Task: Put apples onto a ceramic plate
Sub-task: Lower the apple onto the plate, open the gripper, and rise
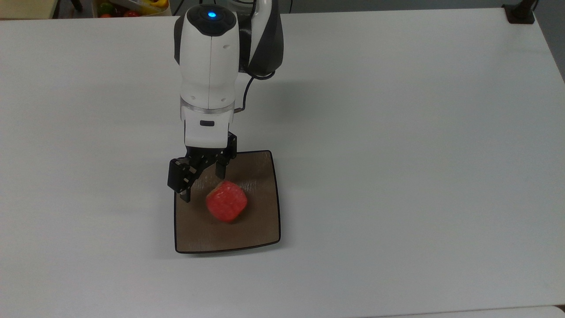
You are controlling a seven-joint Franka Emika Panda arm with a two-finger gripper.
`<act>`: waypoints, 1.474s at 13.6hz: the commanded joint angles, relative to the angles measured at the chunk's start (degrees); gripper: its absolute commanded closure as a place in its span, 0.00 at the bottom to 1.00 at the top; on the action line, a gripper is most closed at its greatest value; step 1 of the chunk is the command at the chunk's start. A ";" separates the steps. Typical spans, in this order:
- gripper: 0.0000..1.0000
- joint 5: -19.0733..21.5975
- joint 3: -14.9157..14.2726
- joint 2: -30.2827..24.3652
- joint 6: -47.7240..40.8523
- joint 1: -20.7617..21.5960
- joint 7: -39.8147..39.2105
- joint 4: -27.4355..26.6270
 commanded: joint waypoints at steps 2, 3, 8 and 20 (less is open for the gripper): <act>0.00 -0.48 0.67 -3.62 -8.77 0.02 3.07 0.09; 0.00 -0.65 0.67 -4.94 -12.20 -0.07 5.34 0.19; 0.00 -0.39 0.67 -11.80 -28.73 -0.07 14.50 0.10; 0.00 12.70 0.85 -29.65 -50.02 0.37 41.66 -5.08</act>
